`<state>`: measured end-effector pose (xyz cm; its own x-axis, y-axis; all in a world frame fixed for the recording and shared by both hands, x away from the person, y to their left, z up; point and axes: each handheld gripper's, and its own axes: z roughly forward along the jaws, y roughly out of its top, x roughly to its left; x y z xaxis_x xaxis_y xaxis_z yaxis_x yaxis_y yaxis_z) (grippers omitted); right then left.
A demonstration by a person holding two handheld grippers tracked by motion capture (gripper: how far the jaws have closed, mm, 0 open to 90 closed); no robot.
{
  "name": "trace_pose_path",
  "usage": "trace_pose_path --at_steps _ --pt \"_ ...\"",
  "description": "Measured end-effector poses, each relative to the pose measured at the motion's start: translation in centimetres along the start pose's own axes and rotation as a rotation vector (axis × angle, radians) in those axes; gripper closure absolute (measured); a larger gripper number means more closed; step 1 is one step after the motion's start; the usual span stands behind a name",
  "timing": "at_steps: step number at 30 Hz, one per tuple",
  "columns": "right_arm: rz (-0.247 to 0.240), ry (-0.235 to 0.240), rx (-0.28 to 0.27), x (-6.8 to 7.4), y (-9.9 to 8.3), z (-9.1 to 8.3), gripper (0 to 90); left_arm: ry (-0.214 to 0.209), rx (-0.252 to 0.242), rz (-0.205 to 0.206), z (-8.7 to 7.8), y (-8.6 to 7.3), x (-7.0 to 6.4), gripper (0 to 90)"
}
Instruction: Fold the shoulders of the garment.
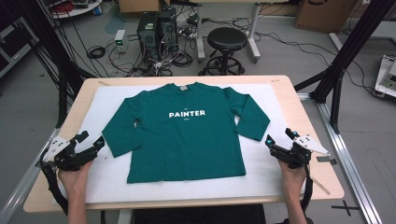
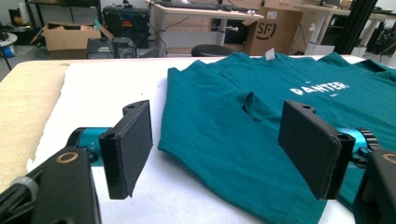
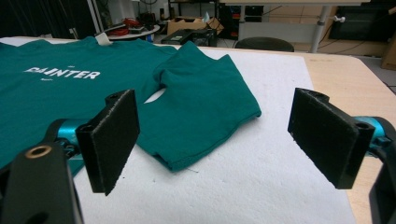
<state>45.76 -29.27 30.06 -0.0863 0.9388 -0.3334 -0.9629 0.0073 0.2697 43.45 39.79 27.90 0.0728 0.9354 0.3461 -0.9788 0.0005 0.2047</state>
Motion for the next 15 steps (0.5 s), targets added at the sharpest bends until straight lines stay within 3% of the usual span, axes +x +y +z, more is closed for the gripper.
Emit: trace_pose_path --at_steps 15 --pt "-0.010 -0.003 0.005 0.09 0.01 0.05 16.9 0.009 0.023 0.013 0.23 0.06 -0.17 26.3"
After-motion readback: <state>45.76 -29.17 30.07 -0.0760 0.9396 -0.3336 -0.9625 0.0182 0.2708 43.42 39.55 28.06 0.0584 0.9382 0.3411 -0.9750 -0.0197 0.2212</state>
